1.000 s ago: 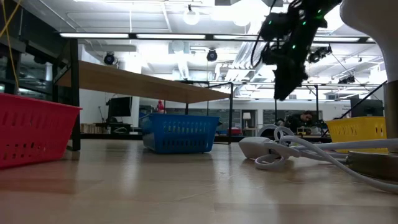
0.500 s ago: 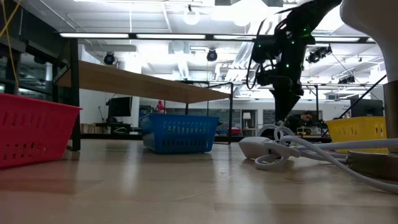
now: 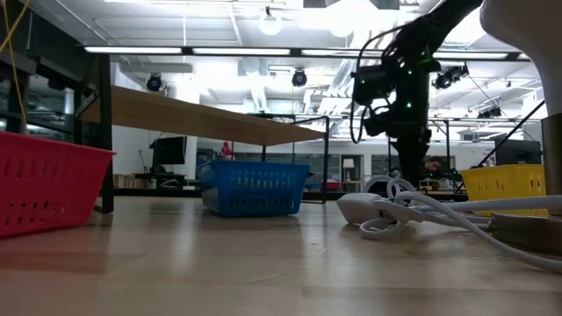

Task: Pick & Place Office Desk Supplies
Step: Put the green spring keychain into the yellow bin

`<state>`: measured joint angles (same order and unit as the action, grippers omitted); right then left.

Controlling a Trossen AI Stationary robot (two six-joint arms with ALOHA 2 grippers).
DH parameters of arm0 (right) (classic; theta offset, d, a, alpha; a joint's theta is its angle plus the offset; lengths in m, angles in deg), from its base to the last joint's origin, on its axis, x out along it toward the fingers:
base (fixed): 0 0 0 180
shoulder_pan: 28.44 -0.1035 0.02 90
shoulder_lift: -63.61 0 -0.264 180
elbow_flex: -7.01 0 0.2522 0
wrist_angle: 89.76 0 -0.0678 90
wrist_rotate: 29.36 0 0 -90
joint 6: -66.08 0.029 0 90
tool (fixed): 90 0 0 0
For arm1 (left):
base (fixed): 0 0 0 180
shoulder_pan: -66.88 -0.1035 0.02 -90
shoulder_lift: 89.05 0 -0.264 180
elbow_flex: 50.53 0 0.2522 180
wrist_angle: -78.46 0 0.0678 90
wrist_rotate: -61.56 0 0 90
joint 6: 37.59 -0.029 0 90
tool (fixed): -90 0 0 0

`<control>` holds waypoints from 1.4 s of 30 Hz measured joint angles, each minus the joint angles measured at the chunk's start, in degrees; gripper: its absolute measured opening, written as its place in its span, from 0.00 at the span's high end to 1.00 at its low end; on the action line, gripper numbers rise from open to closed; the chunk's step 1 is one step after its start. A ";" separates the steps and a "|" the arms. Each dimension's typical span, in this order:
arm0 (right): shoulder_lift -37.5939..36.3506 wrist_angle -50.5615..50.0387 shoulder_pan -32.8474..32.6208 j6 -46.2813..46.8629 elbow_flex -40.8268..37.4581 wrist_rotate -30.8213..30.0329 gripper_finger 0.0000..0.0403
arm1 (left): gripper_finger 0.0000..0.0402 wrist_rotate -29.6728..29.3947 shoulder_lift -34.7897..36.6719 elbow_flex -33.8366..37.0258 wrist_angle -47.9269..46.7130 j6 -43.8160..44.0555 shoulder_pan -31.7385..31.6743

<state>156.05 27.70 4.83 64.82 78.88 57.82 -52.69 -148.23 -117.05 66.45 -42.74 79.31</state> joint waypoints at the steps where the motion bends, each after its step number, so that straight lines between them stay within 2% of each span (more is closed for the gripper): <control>1: -0.06 -0.19 -0.01 -1.21 0.00 0.10 0.61 | 0.63 0.00 0.00 0.00 0.00 0.00 0.00; 10: -0.06 0.01 0.10 -4.36 -0.03 1.29 0.61 | 0.63 0.00 0.00 0.00 -0.01 0.00 0.00; 18: -0.06 6.23 0.10 -3.30 -4.67 1.24 0.61 | 0.63 0.00 -0.02 0.00 0.00 0.00 0.00; 24: -0.06 8.45 0.12 -3.60 -5.84 -0.49 0.61 | 0.63 0.02 -0.02 0.00 0.00 0.00 0.00; 42: -0.06 15.30 0.11 -5.23 -9.86 -0.01 0.61 | 0.63 0.00 -0.02 0.00 0.00 0.00 0.00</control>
<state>155.99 43.00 4.94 59.58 69.02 57.81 -52.69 -148.25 -117.05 66.45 -42.74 79.31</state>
